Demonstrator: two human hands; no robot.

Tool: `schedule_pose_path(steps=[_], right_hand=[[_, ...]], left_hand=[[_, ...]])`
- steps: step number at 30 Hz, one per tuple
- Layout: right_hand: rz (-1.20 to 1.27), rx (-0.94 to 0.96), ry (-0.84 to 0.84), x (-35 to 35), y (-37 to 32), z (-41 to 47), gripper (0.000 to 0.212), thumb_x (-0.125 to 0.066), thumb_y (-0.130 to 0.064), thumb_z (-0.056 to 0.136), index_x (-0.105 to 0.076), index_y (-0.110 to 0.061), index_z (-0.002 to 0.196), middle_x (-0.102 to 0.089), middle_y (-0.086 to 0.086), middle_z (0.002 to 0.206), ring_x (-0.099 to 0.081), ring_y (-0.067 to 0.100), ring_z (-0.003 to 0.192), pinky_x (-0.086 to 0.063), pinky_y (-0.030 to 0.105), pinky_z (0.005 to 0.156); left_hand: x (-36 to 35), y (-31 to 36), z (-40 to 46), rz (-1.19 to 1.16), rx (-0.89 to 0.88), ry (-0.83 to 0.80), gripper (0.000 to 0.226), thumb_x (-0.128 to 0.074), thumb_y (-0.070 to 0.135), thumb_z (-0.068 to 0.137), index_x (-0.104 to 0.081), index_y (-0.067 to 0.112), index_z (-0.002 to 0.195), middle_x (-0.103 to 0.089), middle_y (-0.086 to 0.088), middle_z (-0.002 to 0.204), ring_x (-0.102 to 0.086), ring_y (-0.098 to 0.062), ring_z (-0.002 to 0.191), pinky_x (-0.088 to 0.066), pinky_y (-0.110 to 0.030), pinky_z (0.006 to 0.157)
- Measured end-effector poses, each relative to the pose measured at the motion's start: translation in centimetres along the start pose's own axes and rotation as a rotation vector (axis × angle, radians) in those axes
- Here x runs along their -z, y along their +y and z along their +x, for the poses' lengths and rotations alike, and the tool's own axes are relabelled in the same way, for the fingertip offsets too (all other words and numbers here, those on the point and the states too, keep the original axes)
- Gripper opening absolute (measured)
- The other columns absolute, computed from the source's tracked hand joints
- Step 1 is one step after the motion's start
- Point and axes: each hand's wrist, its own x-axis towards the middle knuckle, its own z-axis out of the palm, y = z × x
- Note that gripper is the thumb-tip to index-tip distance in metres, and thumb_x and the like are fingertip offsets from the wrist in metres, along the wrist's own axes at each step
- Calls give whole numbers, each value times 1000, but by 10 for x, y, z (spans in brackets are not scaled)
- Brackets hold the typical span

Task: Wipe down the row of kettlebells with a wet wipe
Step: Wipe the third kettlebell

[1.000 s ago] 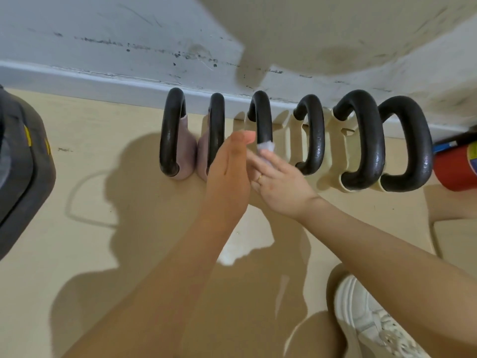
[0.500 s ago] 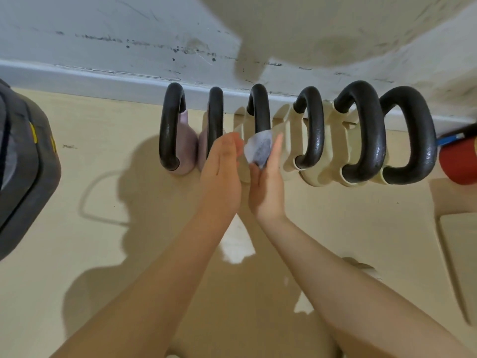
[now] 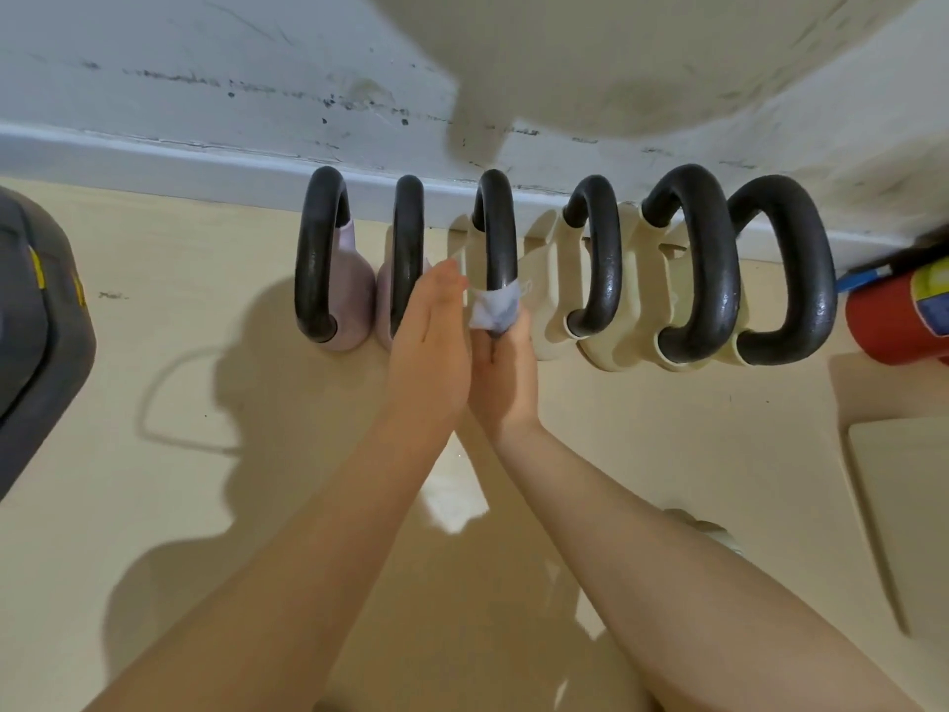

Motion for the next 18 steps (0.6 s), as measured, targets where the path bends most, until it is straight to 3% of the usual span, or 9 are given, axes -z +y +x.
schedule_pose_path(steps=[3,4,6,8,10,11,14,16,18], right_hand=[[134,-48,38,13,-19,29,10,-40,-16,96,-40,-24,102,-53,2,98,-54,15,88,-42,34,79],[181,-44,4,15,-24,45,19,-36,-14,97,-44,-19,114,-55,7,112,-54,15,100,-40,32,88],[87,-59,-119,19,-27,70,44,-30,-15,100,-26,-14,144,-28,6,152,-33,14,134,-24,23,105],[-29,-6,-172,16,-22,74,47,-27,-16,100,-21,-12,147,-12,4,158,-18,18,143,-17,26,111],[-175,131,-183,12,-14,58,50,-22,-19,95,-33,-7,142,-21,13,155,-17,28,143,-16,38,117],[-280,233,-181,11,-5,47,53,-23,-19,91,-37,-4,140,-27,16,152,-20,32,142,-15,41,116],[-423,416,-191,19,17,22,48,-34,-8,92,-39,-5,139,-28,7,152,-18,28,141,-5,36,117],[-426,508,-237,29,23,15,51,-43,1,91,-36,-7,141,-21,-4,152,-8,25,140,6,30,118],[-427,575,-294,40,20,13,59,-48,10,84,-39,-6,140,-26,1,153,-6,27,140,10,30,116]], left_hand=[[0,-4,3,21,-6,7,37,-35,44,92,-57,15,95,-62,1,99,-58,-12,100,-43,-37,100],[-1,-4,2,21,5,8,45,-34,47,89,-57,12,104,-63,-2,108,-57,-14,107,-42,-40,103],[-1,-2,1,2,28,22,52,-33,47,90,-55,10,119,-63,-4,118,-56,-15,114,-41,-40,105],[-3,1,3,-12,17,29,52,-34,44,91,-54,4,119,-62,-11,115,-57,-19,113,-40,-42,106],[-5,3,5,-4,-7,27,45,-33,39,94,-57,4,108,-62,-11,106,-58,-14,105,-44,-34,101],[-6,4,6,7,-10,31,39,-31,37,96,-58,9,103,-63,-3,100,-59,-5,98,-44,-22,93],[-5,3,3,21,17,49,33,-28,37,99,-56,24,109,-55,22,90,-49,19,82,-35,-5,73],[-1,0,-2,37,-1,49,33,-29,36,99,-56,24,114,-52,26,89,-48,25,78,-35,0,69],[5,0,-7,89,-43,58,31,-32,31,99,-57,21,114,-53,25,89,-47,30,72,-35,6,64]])
